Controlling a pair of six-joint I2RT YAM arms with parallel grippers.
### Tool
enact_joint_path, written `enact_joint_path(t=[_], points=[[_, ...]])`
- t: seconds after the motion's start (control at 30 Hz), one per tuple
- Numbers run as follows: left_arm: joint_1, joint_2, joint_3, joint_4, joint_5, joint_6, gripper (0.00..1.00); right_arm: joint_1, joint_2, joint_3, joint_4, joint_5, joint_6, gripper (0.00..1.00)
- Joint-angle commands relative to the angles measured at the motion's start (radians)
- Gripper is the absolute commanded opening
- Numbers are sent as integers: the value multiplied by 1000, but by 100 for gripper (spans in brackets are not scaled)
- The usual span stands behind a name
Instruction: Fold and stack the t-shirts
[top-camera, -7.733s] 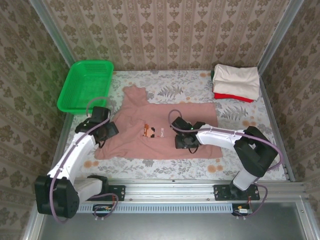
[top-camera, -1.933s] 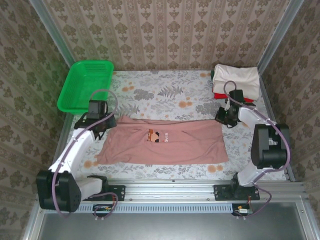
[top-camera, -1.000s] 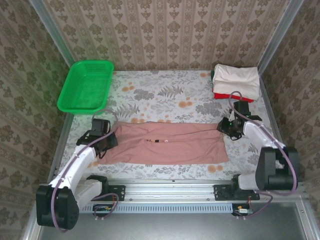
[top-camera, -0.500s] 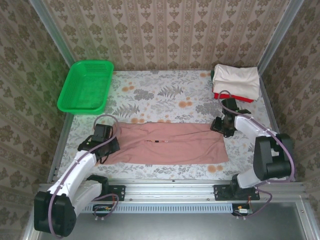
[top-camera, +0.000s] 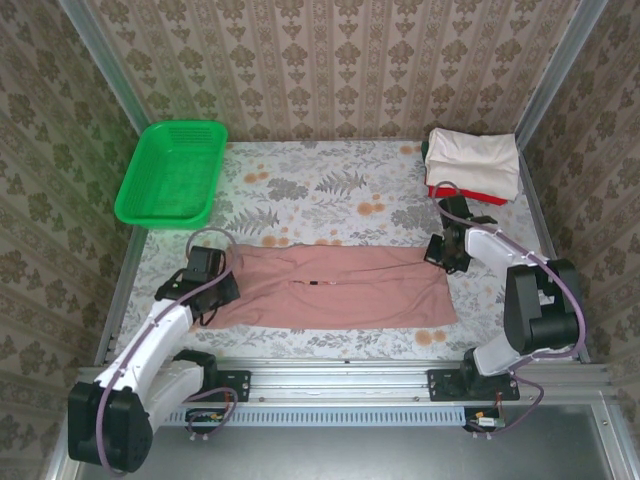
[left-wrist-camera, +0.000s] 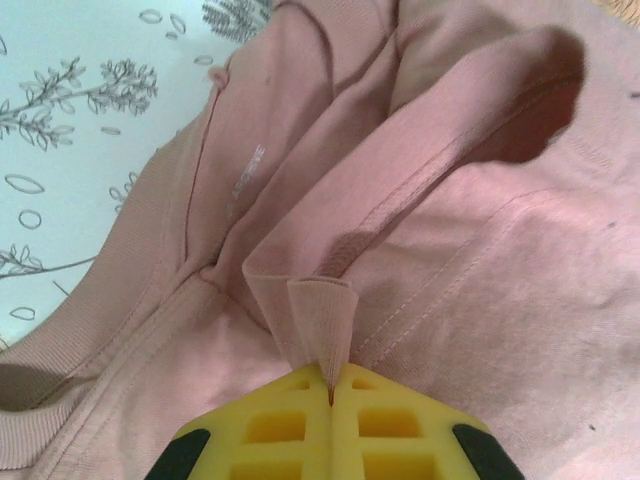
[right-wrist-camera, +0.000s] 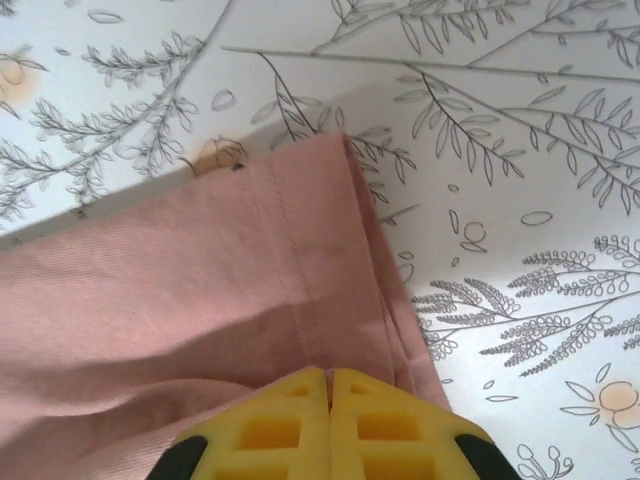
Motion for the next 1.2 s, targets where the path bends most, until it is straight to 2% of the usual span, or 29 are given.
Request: enact_joint_path(t=[0.0,0.1,0.23,0.37,0.47,0.57,0.7,0.93,1.17], points=[[-4,72,132,38,-15,22,0,2,25,108,-38,6,-13,0],[5,179,269,49,-49,71,0,-4,57,202,-50,3,-35,0],[22,303,434,50,-42,127,0,-13,79,296,-83,9,-54,0],[53,382,523,102,-1,167,0,-58,148,345,-18,-112,-74,0],[67,423,580,72,7,185,0,-63,190,372,-33,-111,-91,0],[68,384,527,50,14,176,0,-79,147,296,-11,-123,-85,0],[66,245,368,15,2,134,0,-90,45,137,58,-188,-76,0],[68,32,151,-96,-2,33,0,-120,-78,-15,36,-174,-90,0],[64,-42,60,-121,33,-18,0,-146,-124,-130,54,-199,-98,0]])
